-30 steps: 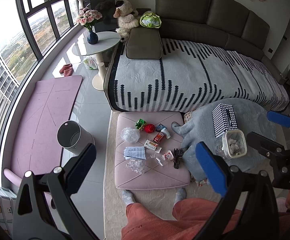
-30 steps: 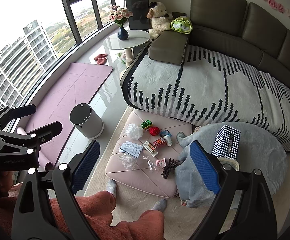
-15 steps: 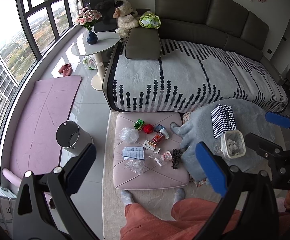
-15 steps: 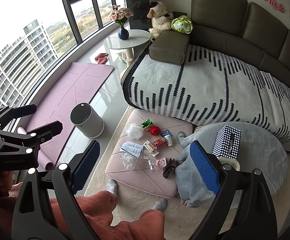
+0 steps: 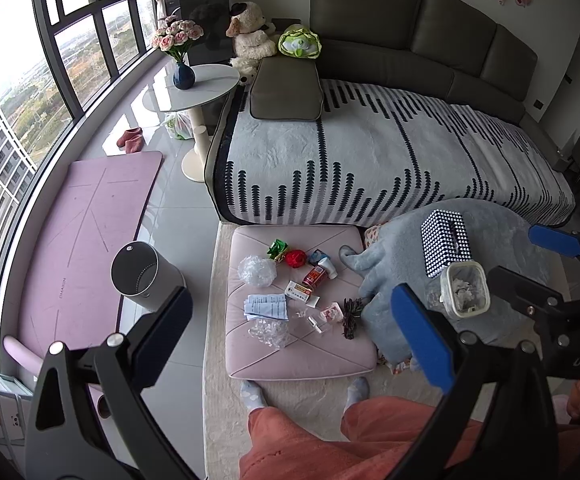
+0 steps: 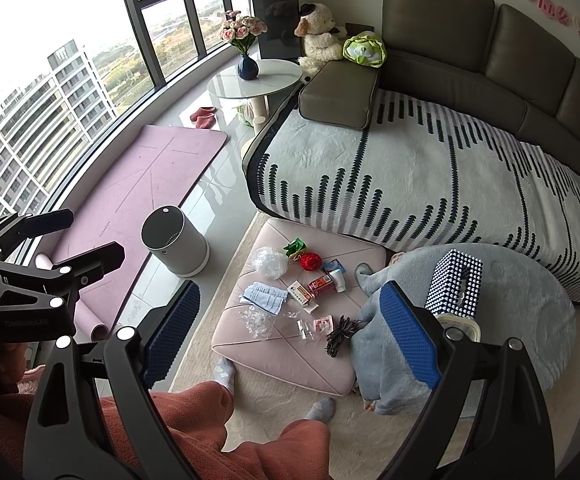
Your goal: Collect trash
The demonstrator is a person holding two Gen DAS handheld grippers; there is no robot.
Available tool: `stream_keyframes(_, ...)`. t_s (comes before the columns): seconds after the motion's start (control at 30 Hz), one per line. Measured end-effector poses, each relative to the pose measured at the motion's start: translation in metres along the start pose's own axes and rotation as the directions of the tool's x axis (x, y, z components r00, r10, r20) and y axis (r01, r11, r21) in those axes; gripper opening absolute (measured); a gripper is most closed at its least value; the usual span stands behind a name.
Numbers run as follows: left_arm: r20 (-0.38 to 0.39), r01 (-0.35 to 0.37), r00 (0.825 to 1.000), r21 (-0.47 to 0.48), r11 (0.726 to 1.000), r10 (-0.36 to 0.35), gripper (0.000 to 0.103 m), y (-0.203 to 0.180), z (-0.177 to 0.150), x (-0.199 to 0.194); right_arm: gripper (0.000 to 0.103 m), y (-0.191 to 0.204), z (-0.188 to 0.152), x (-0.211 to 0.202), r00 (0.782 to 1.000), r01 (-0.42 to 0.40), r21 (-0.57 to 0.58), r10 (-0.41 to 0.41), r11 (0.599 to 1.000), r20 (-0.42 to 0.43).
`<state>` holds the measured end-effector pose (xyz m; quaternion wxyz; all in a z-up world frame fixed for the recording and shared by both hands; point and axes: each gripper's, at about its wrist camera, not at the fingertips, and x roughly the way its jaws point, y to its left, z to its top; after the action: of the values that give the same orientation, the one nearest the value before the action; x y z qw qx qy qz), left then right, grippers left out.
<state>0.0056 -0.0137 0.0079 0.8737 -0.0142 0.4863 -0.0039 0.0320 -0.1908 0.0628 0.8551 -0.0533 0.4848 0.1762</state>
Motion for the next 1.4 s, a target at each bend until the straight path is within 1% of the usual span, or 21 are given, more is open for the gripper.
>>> stream_keyframes(0.13,-0.004,-0.001,1.000,0.000,1.000,0.001,0.099,-0.003,0.000,-0.001,0.088,-0.001,-0.001,0.001,1.000,-0.002,0.001,0.002,1.000,-0.004)
stream_keyframes(0.2,-0.017,-0.004,1.000,-0.004,1.000,0.004,0.099,-0.008,0.001,0.000,0.088,-0.002,-0.004,0.005,1.000,-0.003,0.002,0.003,1.000,-0.015)
stream_keyframes(0.27,-0.036,0.002,0.999,-0.025,1.000,-0.002,0.099,-0.003,0.000,0.005,0.088,-0.003,-0.005,0.008,0.999,-0.009,0.008,0.009,1.000,-0.033)
stream_keyframes(0.4,-0.064,0.002,0.998,-0.050,0.999,-0.005,0.099,-0.002,-0.002,0.012,0.088,0.004,0.001,0.014,0.998,-0.016,0.004,0.016,1.000,-0.053)
stream_keyframes(0.43,-0.073,0.003,0.997,-0.053,0.999,-0.007,0.099,0.000,-0.006,0.015,0.088,0.005,-0.001,0.018,0.998,-0.018,0.002,0.018,1.000,-0.062)
stream_keyframes(0.47,-0.082,0.003,0.997,-0.054,0.999,-0.008,0.099,0.001,-0.008,0.018,0.088,0.008,-0.011,0.024,0.997,-0.021,-0.001,0.021,1.000,-0.069)
stream_keyframes(0.6,-0.126,0.006,0.992,-0.052,0.999,-0.013,0.099,0.007,-0.018,0.037,0.088,0.009,-0.016,0.046,0.993,-0.035,-0.010,0.033,0.999,-0.110)
stream_keyframes(0.77,-0.192,-0.001,0.981,-0.057,0.998,-0.010,0.099,0.022,-0.037,0.076,0.088,0.011,-0.024,0.084,0.986,-0.050,-0.021,0.046,0.999,-0.163)
stream_keyframes(0.83,-0.211,-0.003,0.977,-0.053,0.999,-0.008,0.099,0.027,-0.045,0.096,0.088,0.010,-0.028,0.106,0.981,-0.058,-0.031,0.051,0.998,-0.185)
stream_keyframes(0.97,-0.239,-0.024,0.971,-0.025,0.999,0.018,0.099,0.037,-0.064,0.143,0.088,0.011,-0.040,0.157,0.971,-0.069,-0.062,0.053,0.996,-0.233)
stream_keyframes(1.1,-0.275,-0.035,0.961,-0.006,0.999,0.031,0.099,0.050,-0.090,0.205,0.088,0.009,-0.061,0.220,0.962,-0.069,-0.089,0.042,0.994,-0.271)
stream_keyframes(1.17,-0.291,-0.041,0.956,0.005,0.999,0.041,0.099,0.054,-0.105,0.242,0.087,0.006,-0.075,0.257,0.958,-0.065,-0.100,0.034,0.993,-0.286)
stream_keyframes(1.23,-0.305,-0.045,0.951,0.015,0.999,0.048,0.099,0.060,-0.122,0.282,0.084,0.003,-0.090,0.299,0.954,-0.059,-0.109,0.024,0.992,-0.300)
stream_keyframes(1.3,-0.315,-0.049,0.948,0.021,0.999,0.053,0.099,0.066,-0.139,0.324,0.083,0.000,-0.108,0.344,0.951,-0.044,-0.115,0.006,0.992,-0.310)
stream_keyframes(1.4,-0.337,-0.052,0.940,0.002,0.999,0.050,0.099,0.073,-0.168,0.390,0.083,-0.008,-0.139,0.412,0.944,-0.026,-0.114,-0.013,0.993,-0.331)
